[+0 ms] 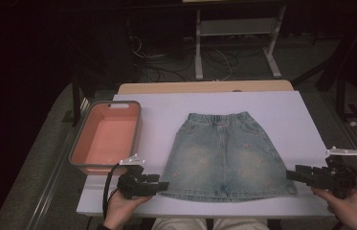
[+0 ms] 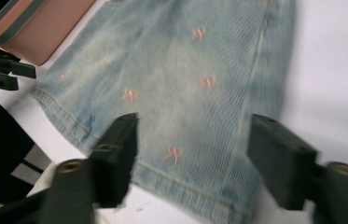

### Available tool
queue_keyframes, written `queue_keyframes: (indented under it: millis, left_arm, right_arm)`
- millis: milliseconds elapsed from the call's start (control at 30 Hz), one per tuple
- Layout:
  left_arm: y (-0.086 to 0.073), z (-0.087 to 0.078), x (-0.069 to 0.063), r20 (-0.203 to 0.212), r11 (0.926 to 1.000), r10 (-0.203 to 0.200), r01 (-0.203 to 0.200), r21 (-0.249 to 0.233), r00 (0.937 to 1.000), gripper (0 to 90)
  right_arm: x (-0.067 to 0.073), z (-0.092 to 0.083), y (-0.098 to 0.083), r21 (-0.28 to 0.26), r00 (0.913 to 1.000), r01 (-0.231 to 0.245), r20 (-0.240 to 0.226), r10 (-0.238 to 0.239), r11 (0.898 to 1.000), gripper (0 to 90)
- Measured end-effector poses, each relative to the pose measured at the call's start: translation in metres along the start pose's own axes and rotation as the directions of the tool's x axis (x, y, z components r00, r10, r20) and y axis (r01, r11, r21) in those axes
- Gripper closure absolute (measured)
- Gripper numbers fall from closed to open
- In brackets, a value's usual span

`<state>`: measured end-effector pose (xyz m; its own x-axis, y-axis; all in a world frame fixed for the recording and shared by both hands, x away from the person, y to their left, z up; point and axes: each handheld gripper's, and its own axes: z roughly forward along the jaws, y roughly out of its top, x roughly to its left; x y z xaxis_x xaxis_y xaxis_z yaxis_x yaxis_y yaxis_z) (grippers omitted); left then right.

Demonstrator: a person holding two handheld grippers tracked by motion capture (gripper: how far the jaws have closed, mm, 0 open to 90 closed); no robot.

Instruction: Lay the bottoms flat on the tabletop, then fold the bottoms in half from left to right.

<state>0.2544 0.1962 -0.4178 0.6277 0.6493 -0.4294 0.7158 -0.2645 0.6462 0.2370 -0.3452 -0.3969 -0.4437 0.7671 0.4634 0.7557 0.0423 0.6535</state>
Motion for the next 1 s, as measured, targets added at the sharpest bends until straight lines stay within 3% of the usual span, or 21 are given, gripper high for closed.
queue_keyframes:
  millis: [167, 367, 467, 600, 833, 1000]
  left_arm:
    - [0.007, -0.002, -0.006, 0.018, 0.9997, 0.002, -0.001, -0.026, 0.9998, 28.3]
    - [0.017, -0.007, -0.015, 0.021, 0.9982, 0.013, -0.012, -0.058, 0.9997, 14.7]
    - [0.022, -0.01, -0.019, 0.022, 0.9972, 0.023, -0.022, -0.072, 0.9995, 13.4]
    - [0.027, -0.011, -0.019, 0.009, 0.9975, 0.023, -0.022, -0.067, 0.9997, 12.2]
    - [0.022, -0.001, -0.014, -0.017, 0.9972, 0.021, -0.022, -0.072, 0.9996, 10.9]
    - [0.015, 0.004, -0.009, -0.045, 0.9972, 0.002, -0.006, -0.075, 0.999, 10.6]
  right_arm:
    - [0.012, 0.006, 0.012, -0.015, 0.998, 0.063, -0.008, -0.063, 0.998, 14.0]
    - [0.026, 0.013, 0.032, -0.041, 0.9897, 0.126, -0.063, -0.129, 0.991, 11.6]
    - [0.034, 0.018, 0.045, -0.043, 0.9869, 0.146, -0.064, -0.148, 0.988, 3.2]
    - [0.049, 0.029, 0.062, -0.027, 0.977, 0.207, -0.045, -0.208, 0.978, 0.7]
    - [0.066, 0.058, 0.086, -0.001, 0.959, 0.278, -0.055, -0.278, 0.96, 0.7]
    - [0.073, 0.076, 0.098, 0.001, 0.9515, 0.302, -0.061, -0.302, 0.953, 0.7]
